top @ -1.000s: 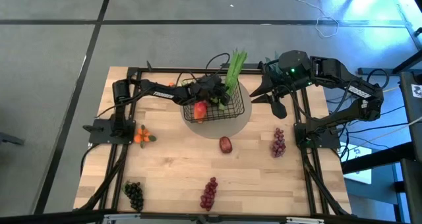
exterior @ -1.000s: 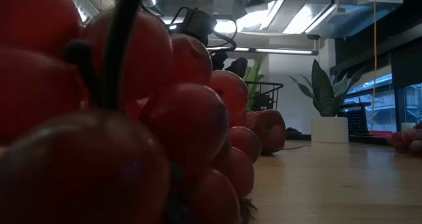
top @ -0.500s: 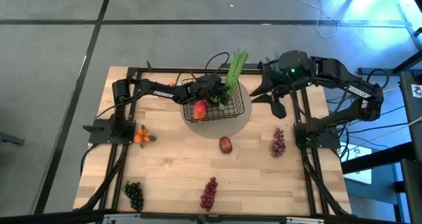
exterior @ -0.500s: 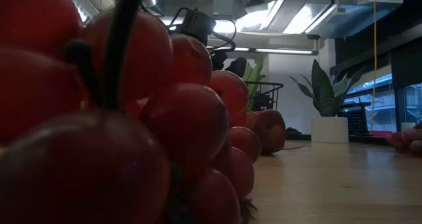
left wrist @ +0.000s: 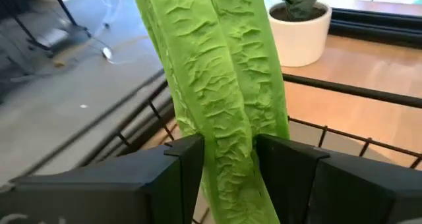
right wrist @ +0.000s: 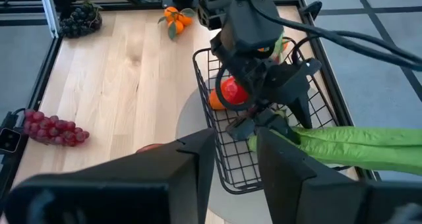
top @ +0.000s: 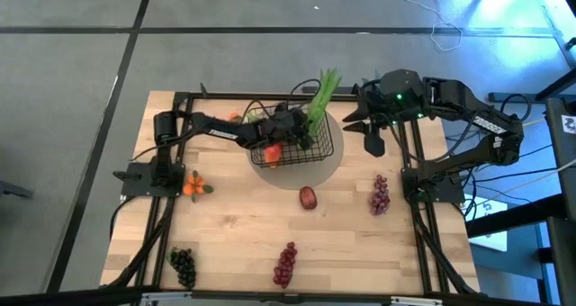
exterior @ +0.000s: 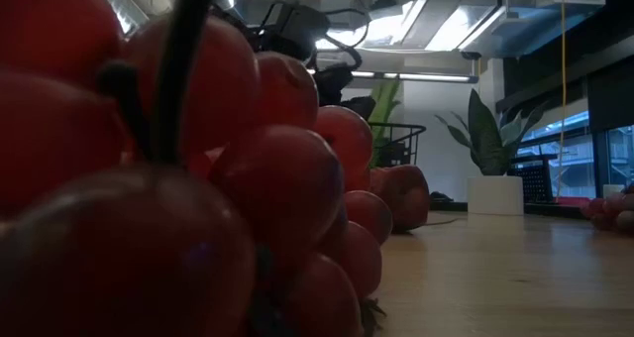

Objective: Build produce basket
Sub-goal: Put the green beans into the wire basket

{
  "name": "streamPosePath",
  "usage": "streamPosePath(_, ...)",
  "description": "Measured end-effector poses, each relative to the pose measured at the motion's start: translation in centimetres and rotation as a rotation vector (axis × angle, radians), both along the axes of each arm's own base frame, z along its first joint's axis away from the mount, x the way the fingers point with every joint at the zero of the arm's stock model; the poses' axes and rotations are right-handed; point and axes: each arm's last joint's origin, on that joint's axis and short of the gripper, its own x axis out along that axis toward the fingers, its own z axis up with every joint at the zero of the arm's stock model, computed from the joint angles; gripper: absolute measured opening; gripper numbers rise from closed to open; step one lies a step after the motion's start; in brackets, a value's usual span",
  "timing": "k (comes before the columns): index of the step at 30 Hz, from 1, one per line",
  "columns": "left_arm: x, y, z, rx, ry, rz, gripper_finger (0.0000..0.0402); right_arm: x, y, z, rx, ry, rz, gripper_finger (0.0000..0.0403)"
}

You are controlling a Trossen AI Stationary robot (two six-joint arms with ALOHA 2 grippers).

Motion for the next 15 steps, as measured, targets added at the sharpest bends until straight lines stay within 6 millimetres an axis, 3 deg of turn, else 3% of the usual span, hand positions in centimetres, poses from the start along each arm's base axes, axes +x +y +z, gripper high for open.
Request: streamPosePath(15,-0.03,-0.21,0.55,-0.023,-0.047,0.018,0.0126,0.0,0.0,0.0,-0.001,0.0,0.001,0.0103)
